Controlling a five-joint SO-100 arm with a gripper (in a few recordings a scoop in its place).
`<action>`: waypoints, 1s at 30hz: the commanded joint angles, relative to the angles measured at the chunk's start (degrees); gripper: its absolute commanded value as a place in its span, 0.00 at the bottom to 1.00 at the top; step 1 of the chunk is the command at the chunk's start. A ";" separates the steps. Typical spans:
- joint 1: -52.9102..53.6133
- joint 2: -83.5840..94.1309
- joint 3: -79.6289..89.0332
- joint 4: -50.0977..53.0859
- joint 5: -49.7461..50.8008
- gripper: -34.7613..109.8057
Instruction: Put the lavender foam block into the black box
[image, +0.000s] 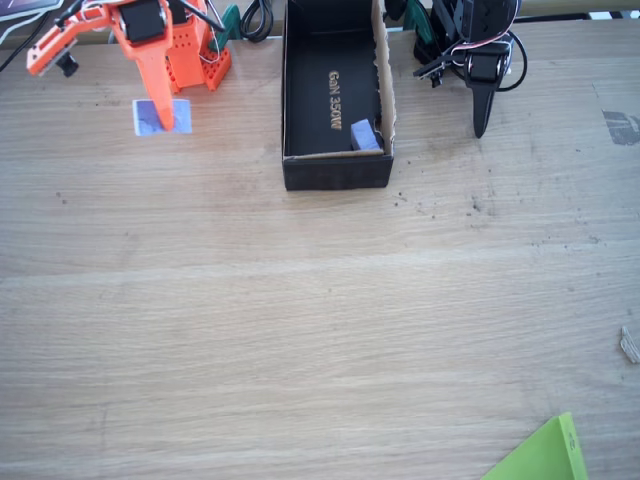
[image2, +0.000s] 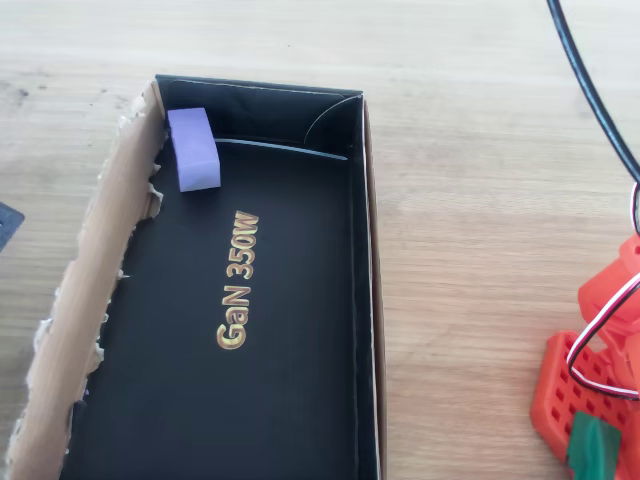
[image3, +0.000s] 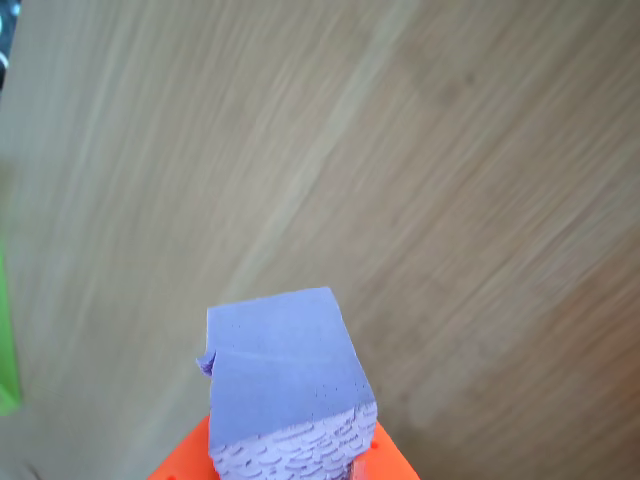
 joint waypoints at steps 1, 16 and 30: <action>-8.96 1.67 0.62 1.85 2.37 0.24; -53.96 -12.66 -13.71 6.15 17.23 0.24; -53.70 -11.51 -12.04 3.78 9.05 0.36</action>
